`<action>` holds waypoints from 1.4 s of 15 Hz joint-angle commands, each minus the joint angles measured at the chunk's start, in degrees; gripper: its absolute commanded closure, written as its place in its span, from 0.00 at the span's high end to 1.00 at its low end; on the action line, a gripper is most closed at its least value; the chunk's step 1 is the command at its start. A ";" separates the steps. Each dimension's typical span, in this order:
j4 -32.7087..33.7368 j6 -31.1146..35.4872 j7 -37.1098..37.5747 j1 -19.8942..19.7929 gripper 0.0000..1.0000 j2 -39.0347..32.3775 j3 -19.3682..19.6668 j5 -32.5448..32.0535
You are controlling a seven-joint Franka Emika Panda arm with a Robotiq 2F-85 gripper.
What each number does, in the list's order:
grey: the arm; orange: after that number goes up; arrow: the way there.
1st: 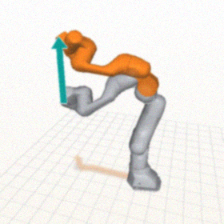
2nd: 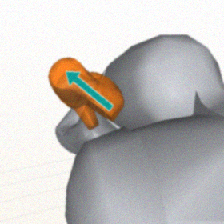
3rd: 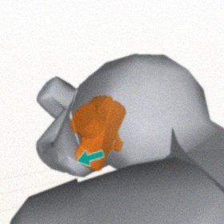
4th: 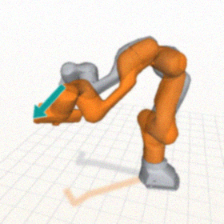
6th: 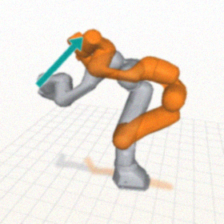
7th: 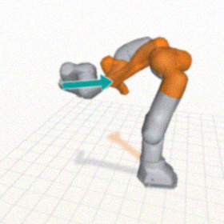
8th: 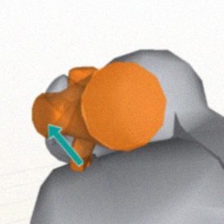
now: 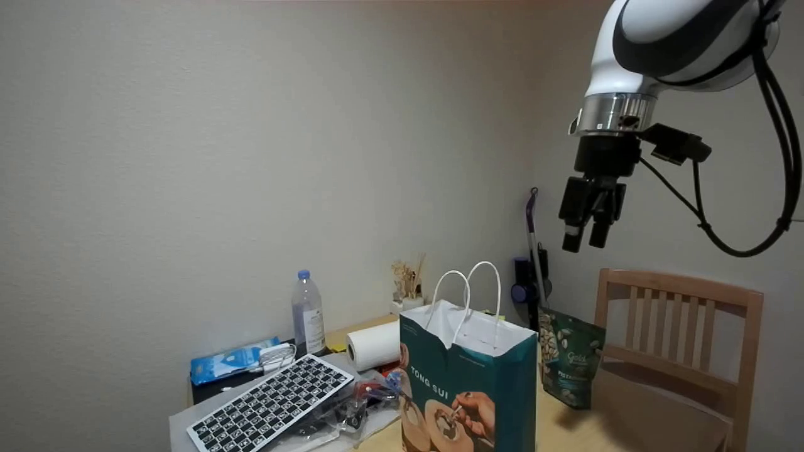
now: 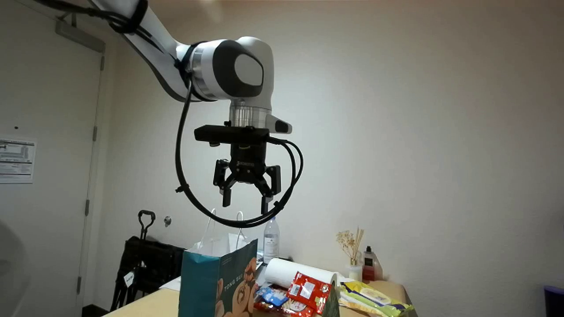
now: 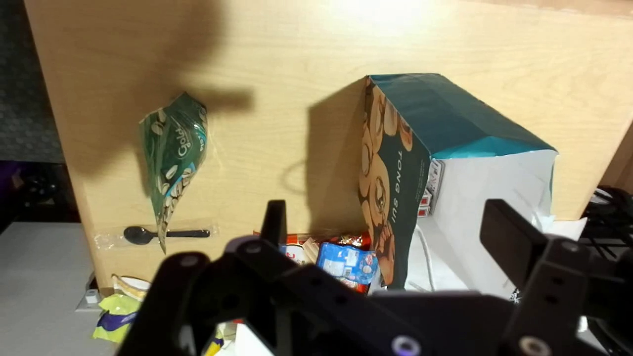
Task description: Put the green packet in the green bag
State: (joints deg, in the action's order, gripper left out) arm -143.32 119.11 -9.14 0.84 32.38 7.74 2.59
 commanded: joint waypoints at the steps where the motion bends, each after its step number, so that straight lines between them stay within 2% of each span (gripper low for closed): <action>1: 2.03 -2.37 -3.98 -1.88 1.00 -3.22 1.76 -1.41; 8: 5.95 -2.24 -6.54 -5.74 1.00 -11.76 6.04 -2.17; 16: 6.62 -1.99 -4.98 -6.37 1.00 -11.91 5.47 -1.76; 19: 7.18 6.63 -1.37 -7.11 1.00 -17.42 4.56 -3.65; 21: 8.87 9.39 -0.49 -7.47 1.00 -22.04 4.90 -3.68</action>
State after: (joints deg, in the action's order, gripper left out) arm -136.84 123.83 -11.77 -4.74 17.61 13.55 0.11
